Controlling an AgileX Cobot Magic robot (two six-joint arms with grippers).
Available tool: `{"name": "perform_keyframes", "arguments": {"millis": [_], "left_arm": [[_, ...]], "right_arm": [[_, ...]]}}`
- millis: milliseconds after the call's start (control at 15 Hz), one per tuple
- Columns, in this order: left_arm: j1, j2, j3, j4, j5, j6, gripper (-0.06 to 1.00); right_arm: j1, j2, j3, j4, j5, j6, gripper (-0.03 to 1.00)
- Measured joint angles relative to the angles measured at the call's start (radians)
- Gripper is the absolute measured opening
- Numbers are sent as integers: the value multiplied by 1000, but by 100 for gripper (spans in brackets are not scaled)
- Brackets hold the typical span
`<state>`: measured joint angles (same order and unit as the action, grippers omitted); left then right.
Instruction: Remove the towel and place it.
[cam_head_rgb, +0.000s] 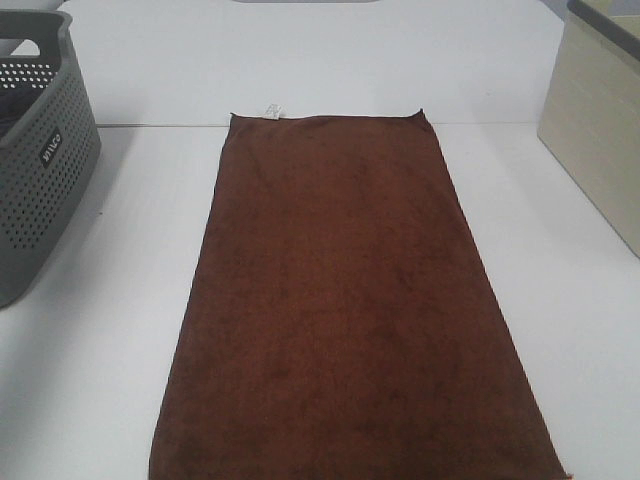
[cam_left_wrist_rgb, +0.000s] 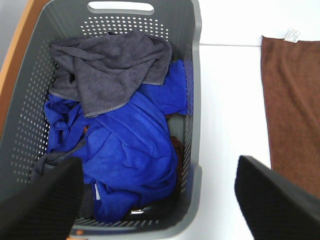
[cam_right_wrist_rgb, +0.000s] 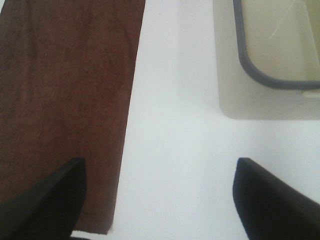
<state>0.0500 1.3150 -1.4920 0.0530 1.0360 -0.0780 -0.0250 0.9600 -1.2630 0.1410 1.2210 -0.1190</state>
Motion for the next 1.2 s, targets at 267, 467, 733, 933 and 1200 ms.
{"name": "perform_keyframes", "arguments": {"millis": [267,467,733,933,1200], "left_arm": [[0,-395,391,43,-137,-11,76],[0,-651,613,57,-171,12,76],[0,-983,808,39,-105,53,76],[0,-1207,854,26,-12,56,76],[0,-1319,891,7,125,78,76]], "right_arm": [[0,-341,301,-3,-52,0,77],[0,-521,484,-4,-97,1,77],[0,-719,664,-4,-136,1,77],[0,-845,715,-4,-140,3,77],[0,-954,728,-4,-119,3,77]]}}
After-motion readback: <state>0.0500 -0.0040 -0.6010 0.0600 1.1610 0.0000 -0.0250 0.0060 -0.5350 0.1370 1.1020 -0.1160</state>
